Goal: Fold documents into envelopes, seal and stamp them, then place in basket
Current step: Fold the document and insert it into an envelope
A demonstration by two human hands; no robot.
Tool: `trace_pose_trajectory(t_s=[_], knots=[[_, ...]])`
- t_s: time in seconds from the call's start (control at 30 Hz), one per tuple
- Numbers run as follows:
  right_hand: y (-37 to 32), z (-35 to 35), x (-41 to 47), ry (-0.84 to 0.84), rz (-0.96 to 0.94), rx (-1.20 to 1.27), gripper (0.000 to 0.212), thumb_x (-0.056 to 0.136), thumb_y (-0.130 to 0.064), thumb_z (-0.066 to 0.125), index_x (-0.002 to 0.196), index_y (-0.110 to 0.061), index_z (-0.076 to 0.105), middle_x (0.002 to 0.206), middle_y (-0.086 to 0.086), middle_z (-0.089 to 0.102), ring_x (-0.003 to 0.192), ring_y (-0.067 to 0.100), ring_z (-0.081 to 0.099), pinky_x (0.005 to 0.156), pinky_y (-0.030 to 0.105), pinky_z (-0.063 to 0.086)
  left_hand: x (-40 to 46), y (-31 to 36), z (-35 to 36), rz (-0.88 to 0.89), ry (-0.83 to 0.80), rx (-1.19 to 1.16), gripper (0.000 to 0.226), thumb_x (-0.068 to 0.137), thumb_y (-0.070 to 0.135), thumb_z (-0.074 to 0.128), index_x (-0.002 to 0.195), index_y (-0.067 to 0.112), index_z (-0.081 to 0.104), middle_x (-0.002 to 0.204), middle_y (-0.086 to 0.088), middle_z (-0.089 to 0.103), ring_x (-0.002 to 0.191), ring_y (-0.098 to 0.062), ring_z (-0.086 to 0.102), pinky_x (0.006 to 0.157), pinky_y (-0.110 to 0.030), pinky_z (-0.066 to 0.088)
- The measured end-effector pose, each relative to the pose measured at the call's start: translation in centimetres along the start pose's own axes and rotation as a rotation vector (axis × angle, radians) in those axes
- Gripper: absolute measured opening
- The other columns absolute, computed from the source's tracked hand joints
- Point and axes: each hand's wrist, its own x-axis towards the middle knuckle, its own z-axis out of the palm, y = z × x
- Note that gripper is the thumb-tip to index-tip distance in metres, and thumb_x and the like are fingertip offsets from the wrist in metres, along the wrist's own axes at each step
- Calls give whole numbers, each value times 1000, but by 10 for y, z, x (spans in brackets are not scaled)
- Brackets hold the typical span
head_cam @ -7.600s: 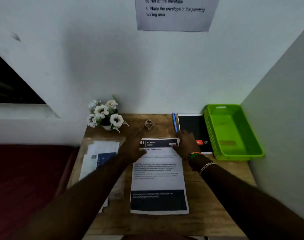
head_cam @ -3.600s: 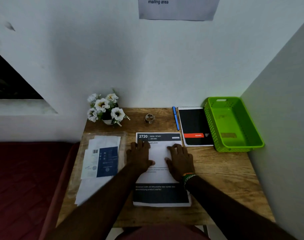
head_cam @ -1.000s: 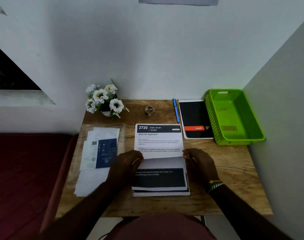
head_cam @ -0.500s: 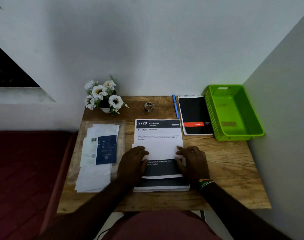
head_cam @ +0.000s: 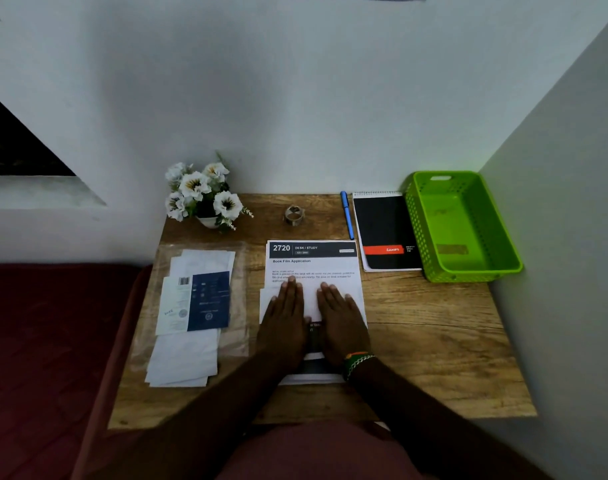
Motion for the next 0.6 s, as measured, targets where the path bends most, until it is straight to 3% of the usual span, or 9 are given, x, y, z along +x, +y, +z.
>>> trace_pose_trajectory(t_s=[0.1,0.23,0.4,0.5,0.6], knots=[[20,-10,-7,48,98,-32,70,87,-24,28,156,-11,22,164,6,19,153,23,16,120,39,3,0,1,0,2,11,11,69,106,39,26,157,10,-10,164,-9,-21,152,-23,-16,122,-37,-6],[34,-21,-12,41,195,-76,67,96,-24,43,158,-13,18,165,7,16,153,23,13,122,38,4,-1,3,-4,-10,-26,0,71,106,38,28,157,11,-13,163,-9,-24,152,-24,-17,124,-39,-3],[9,-12,-6,-16,40,-47,68,94,-34,14,157,-11,10,165,9,5,154,27,6,120,36,-3,3,16,-8,-30,-40,-6,69,106,38,26,156,15,-17,161,-7,-28,151,-25,-21,124,-43,-5],[8,0,-3,-43,-1,-20,66,102,-42,29,155,-14,2,163,4,-3,153,22,-2,124,37,3,0,15,-2,70,-80,56,70,104,47,20,156,19,-17,161,-4,-30,149,-24,-25,124,-48,-6],[14,3,-5,-32,-23,-44,69,93,-46,9,154,-15,2,163,3,-1,152,21,0,125,40,12,-4,6,-3,12,-75,51,68,104,47,16,158,20,-14,163,-2,-25,151,-21,-21,124,-48,-1]])
